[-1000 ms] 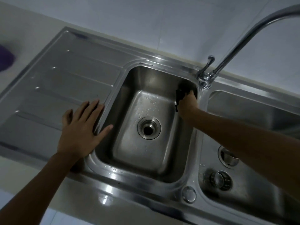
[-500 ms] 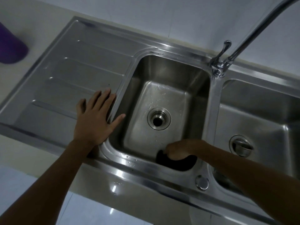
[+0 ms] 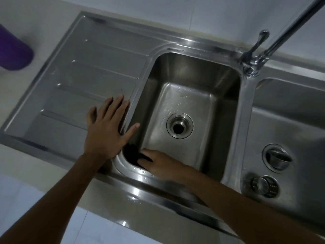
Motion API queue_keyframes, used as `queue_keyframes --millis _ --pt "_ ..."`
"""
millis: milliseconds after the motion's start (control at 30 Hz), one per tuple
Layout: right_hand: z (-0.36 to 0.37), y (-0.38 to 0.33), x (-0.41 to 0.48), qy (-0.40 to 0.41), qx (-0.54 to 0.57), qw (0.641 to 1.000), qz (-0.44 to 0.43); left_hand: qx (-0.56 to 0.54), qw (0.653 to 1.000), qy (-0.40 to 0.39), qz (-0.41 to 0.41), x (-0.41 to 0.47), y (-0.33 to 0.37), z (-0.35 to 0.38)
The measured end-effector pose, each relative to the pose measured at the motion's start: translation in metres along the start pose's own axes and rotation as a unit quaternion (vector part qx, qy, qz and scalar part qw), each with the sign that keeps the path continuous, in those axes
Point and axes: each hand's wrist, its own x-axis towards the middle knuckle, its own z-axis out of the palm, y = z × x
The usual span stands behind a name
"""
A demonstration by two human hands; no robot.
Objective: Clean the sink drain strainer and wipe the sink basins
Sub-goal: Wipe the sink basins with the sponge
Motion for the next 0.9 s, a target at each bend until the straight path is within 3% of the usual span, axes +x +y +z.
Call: queue_keyframes --millis 167,533,767,900 --pt "-0.002 0.001 -0.029 0.016 -0.033 0.994 -0.101 0.005 1.0 -0.01 0.001 0.0 0.002 -0.003" --pt "-0.023 0.024 -0.086 0.038 -0.123 0.989 -0.075 0.001 1.0 -0.011 0.007 0.001 0.002 -0.005" --pt "0.006 -0.036 -0.032 0.053 -0.129 0.985 -0.1 -0.015 1.0 -0.007 0.01 0.001 0.0 -0.003" --pt "0.009 -0.024 -0.051 0.082 -0.151 0.981 -0.089 -0.018 0.999 -0.027 0.004 0.001 0.002 -0.005"
